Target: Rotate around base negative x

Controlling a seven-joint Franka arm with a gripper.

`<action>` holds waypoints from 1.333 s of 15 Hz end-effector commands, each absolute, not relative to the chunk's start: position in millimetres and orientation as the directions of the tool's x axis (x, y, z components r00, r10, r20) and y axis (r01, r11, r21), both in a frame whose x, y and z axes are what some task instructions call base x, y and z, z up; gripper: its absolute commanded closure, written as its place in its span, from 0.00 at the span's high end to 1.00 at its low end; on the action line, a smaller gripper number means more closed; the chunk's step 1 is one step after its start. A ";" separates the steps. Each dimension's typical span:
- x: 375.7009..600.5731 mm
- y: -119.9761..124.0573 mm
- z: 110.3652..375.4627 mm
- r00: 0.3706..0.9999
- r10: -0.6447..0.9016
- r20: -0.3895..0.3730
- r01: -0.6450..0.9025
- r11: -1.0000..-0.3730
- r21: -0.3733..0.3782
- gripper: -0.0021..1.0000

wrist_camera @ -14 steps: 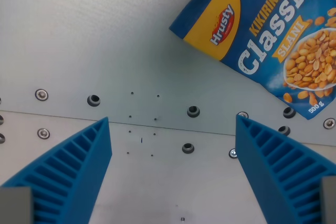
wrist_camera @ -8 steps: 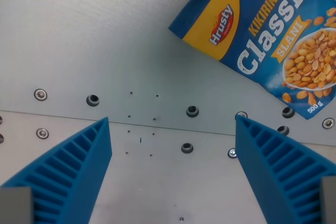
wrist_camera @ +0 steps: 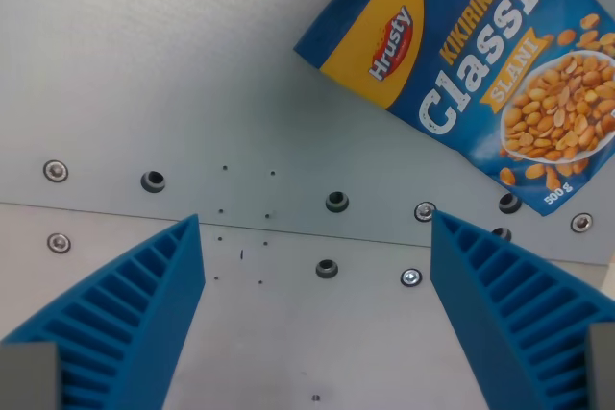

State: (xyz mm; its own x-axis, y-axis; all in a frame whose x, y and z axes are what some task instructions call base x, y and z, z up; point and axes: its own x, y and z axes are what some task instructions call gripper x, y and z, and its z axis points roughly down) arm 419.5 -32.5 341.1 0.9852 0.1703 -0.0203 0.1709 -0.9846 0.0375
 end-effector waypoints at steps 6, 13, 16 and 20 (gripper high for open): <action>419.3 -30.3 343.4 0.987 0.150 -0.050 0.158 -0.951 0.264 1.00; 419.3 -30.3 343.4 0.987 0.144 -0.065 0.158 -0.923 0.351 1.00; 419.3 -30.3 343.4 0.987 0.141 -0.072 0.158 -0.908 0.388 1.00; 419.3 -30.3 343.4 0.987 0.136 -0.080 0.158 -0.886 0.436 1.00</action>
